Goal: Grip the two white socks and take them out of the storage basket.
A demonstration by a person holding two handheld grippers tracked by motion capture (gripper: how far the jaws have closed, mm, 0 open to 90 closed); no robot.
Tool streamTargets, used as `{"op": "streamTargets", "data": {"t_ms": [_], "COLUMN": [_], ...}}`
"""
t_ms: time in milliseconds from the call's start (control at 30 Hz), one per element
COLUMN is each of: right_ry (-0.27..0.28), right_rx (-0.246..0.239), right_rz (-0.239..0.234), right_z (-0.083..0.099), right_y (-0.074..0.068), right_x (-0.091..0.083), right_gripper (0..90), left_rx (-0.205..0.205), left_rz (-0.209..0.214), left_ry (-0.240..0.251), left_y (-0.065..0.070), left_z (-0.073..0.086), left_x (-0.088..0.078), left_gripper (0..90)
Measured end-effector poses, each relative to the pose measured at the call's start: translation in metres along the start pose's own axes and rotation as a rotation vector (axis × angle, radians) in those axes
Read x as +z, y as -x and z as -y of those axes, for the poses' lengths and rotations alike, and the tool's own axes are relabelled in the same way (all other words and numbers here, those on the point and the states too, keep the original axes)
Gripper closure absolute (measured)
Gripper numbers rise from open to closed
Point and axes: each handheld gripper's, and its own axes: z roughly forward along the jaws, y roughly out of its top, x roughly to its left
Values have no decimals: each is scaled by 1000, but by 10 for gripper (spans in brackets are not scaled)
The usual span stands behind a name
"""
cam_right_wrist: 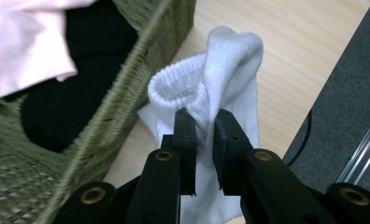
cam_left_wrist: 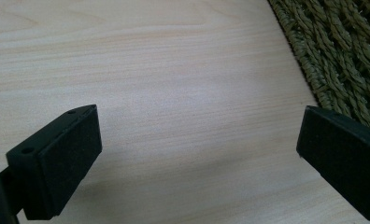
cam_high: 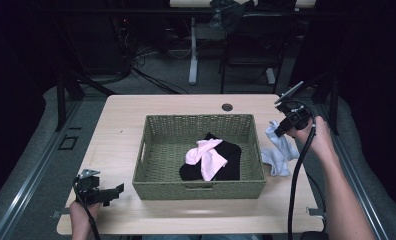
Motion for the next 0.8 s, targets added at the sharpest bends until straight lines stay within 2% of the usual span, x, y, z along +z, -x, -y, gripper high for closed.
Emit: {"op": "streamTargets", "data": {"t_ms": [33,67,100,133,167,200,233,333,367,500,600,633,667,700,733,800], "right_ry": [0,-10,-10,-9,-9,-28,-28,-33,-33,-51,-47,-47,-21,-21,-16,-1], "right_rx": [0,7,7,22,22,19,19,42,42,55,66,66,90,90,80,79], "right_rz": [0,-10,-10,-10,-10,-18,-18,3,3,-5,-10,-10,-29,-29,-39,-46], "right_z": [0,2,2,4,4,6,6,11,11,20,25,25,28,28,31,34], "right_y": [0,1,1,1,1,2,2,3,3,6,6,6,6,6,7,6], "right_x": [0,11,11,23,23,32,32,50,50,73,80,80,81,81,77,73], "right_gripper": [809,809,809,808,808,808,808,804,804,770,614,614,481,481,396,318], "left_rx": [0,1,1,0,0,0,0,0,0,0,1,1,1,1,0,2], "left_rz": [0,-1,-1,1,1,0,2,0,0,0,1,1,0,0,-1,0], "left_ry": [0,1,1,-1,-1,-1,-4,0,0,0,1,1,2,2,0,1], "left_y": [0,0,0,-1,-1,-1,-1,0,0,1,0,0,0,0,1,1], "left_z": [0,0,0,0,0,0,0,0,0,0,0,0,0,0,0,0], "left_x": [0,0,0,0,0,0,-1,0,0,0,0,0,0,0,0,0], "left_gripper": [3,3,3,3,3,3,3,3,3,3,3,3,3,3,3,3]}}
